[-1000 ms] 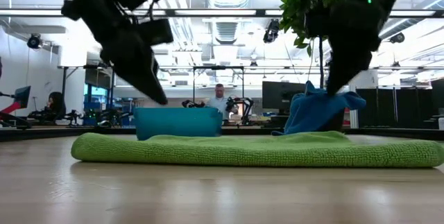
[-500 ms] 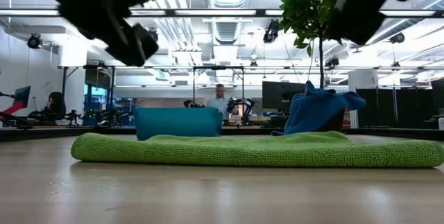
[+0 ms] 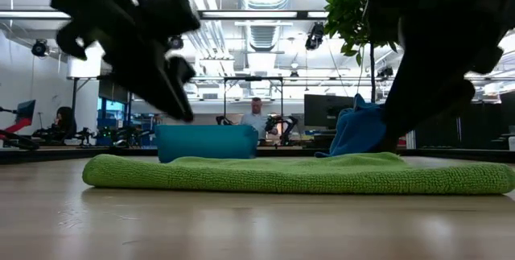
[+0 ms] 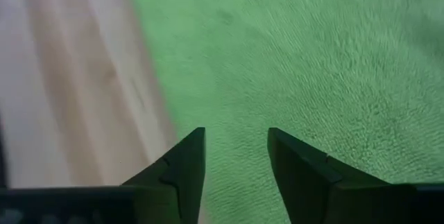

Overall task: Fold microfiber towels
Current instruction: Fold the green microfiber cloth

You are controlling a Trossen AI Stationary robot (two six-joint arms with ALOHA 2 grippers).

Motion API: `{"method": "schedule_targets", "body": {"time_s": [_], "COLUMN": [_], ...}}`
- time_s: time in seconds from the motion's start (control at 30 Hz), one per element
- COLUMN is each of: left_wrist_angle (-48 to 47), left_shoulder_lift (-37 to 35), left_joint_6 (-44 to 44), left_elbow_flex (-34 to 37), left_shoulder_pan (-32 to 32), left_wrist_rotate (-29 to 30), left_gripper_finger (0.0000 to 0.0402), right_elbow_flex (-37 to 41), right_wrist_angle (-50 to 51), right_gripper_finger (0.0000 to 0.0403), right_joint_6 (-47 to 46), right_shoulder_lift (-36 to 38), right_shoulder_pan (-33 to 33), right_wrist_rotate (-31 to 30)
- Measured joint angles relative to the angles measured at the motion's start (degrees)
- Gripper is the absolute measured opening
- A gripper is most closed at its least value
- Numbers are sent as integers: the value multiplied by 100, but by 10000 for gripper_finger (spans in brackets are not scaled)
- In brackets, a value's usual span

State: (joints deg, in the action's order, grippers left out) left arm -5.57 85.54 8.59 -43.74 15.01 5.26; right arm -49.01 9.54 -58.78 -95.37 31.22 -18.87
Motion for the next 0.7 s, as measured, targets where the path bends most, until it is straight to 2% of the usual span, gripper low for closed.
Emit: {"method": "schedule_targets", "body": {"time_s": [0.13,0.37,0.53,0.7], "left_wrist_angle": [-37,-8,71,449], "left_shoulder_lift": [460,876,990,1166], "left_joint_6": [53,898,1706,2770], "left_elbow_flex": [-72,-121,-129,-147], "left_shoulder_pan": [-131,182,749,1369], "left_wrist_rotate": [-11,-189,-87,296], "left_gripper_finger": [16,4,1,0], "right_elbow_flex": [-77,-250,-251,-251], "right_wrist_angle": [36,616,913,944], "right_gripper_finger": [109,17,9,9], "right_joint_6": [-291,-515,-175,399], "right_shoulder_lift": [-294,-526,-516,-516], "right_shoulder_pan": [-165,-396,-723,-1146], "right_wrist_rotate": [416,630,657,734]}}
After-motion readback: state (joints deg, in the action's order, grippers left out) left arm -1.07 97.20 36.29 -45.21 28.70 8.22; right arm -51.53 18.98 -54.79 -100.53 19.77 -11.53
